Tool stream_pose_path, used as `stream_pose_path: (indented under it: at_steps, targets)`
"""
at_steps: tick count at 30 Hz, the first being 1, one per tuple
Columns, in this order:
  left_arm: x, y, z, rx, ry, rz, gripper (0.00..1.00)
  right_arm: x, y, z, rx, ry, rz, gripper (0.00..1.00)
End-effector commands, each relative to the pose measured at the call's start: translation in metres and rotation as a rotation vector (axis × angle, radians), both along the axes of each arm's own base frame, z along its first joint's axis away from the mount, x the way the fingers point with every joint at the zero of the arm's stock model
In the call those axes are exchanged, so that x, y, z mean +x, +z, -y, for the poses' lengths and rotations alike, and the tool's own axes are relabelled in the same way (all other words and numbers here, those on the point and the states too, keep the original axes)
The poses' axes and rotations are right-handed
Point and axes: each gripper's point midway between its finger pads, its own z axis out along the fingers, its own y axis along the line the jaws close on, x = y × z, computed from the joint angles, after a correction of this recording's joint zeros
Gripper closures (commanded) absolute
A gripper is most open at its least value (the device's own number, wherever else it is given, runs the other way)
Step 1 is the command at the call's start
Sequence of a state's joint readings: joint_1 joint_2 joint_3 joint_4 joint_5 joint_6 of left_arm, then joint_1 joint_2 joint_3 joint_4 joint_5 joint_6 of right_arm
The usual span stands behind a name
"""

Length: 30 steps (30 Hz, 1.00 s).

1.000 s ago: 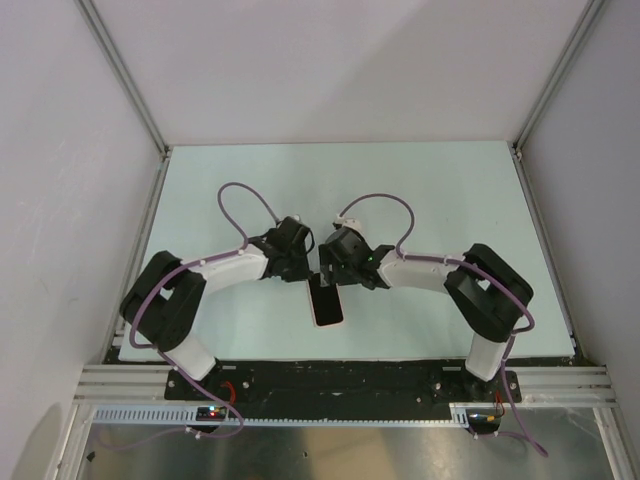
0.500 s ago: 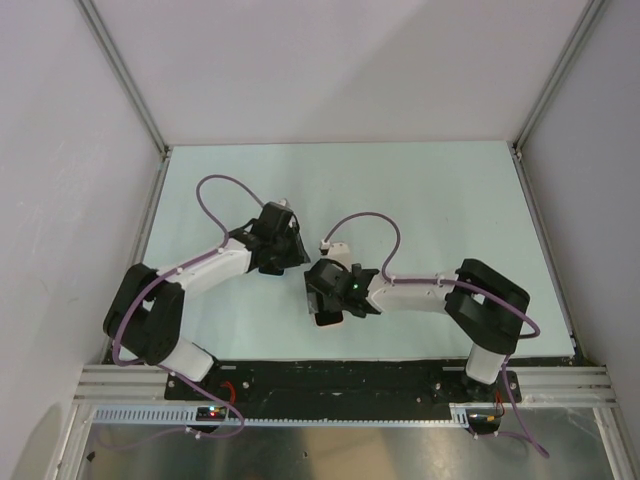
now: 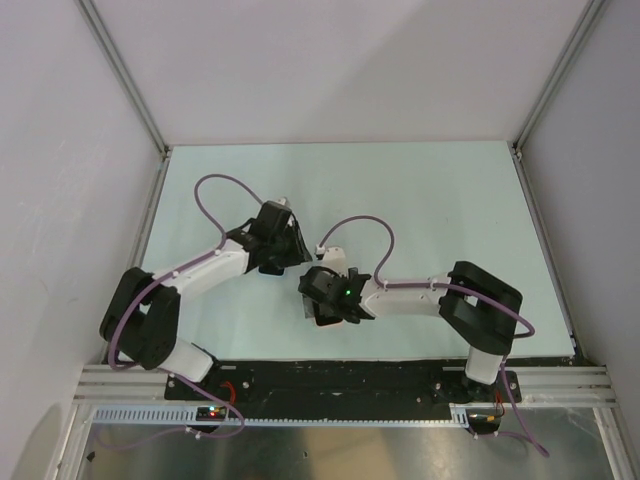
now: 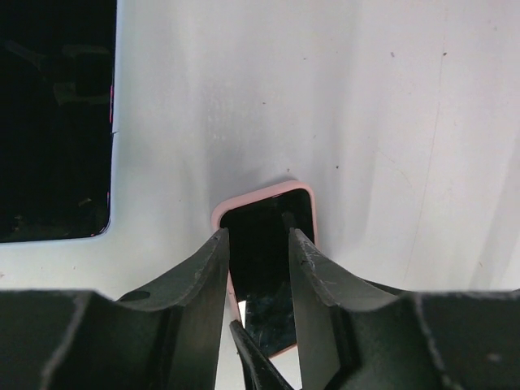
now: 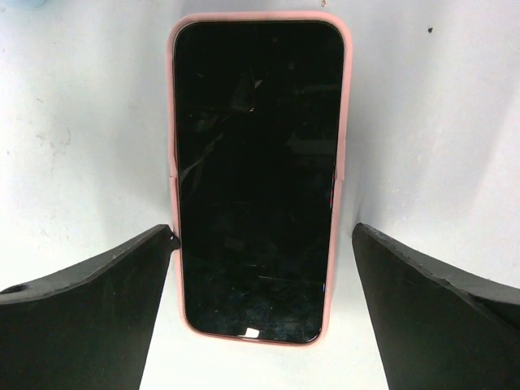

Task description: Put the phone into the phone case

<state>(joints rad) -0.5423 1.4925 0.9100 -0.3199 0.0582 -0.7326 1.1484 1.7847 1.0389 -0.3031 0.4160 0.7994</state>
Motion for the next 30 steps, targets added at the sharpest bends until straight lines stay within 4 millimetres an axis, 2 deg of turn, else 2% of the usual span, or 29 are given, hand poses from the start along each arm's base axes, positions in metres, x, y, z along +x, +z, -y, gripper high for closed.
stream_pose_path:
  at_steps: [1, 5, 9, 12, 16, 18, 21, 30]
  targets:
    - [0.004, 0.022, -0.001, -0.038, -0.011, 0.063, 0.60, -0.040, -0.047, 0.026, -0.154, -0.002, -0.151, 0.03]
    - [0.004, 0.022, -0.002, -0.042, -0.013, 0.062, 0.60, -0.040, -0.050, 0.026, -0.164, -0.003, -0.149, 0.05]
    - [0.004, 0.019, -0.002, -0.038, -0.012, 0.056, 0.59, -0.042, -0.054, 0.024, -0.183, 0.013, -0.159, 0.13]
    - [0.002, 0.015, -0.001, -0.040, -0.017, 0.044, 0.57, -0.045, -0.059, 0.023, -0.193, 0.028, -0.171, 0.28]
    - [-0.007, -0.001, 0.003, -0.072, -0.026, -0.002, 0.52, -0.046, -0.057, 0.017, -0.137, 0.063, -0.166, 0.48]
    - [-0.012, -0.009, 0.006, -0.100, -0.028, -0.022, 0.51, -0.046, -0.054, 0.014, -0.084, 0.084, -0.170, 0.53]
    - [-0.018, -0.020, 0.013, -0.158, -0.028, -0.054, 0.51, -0.046, -0.051, 0.013, -0.021, 0.107, -0.187, 0.56]
    - [-0.020, -0.033, 0.020, -0.235, -0.018, -0.086, 0.50, -0.055, -0.056, 0.021, 0.141, 0.120, -0.276, 0.60]
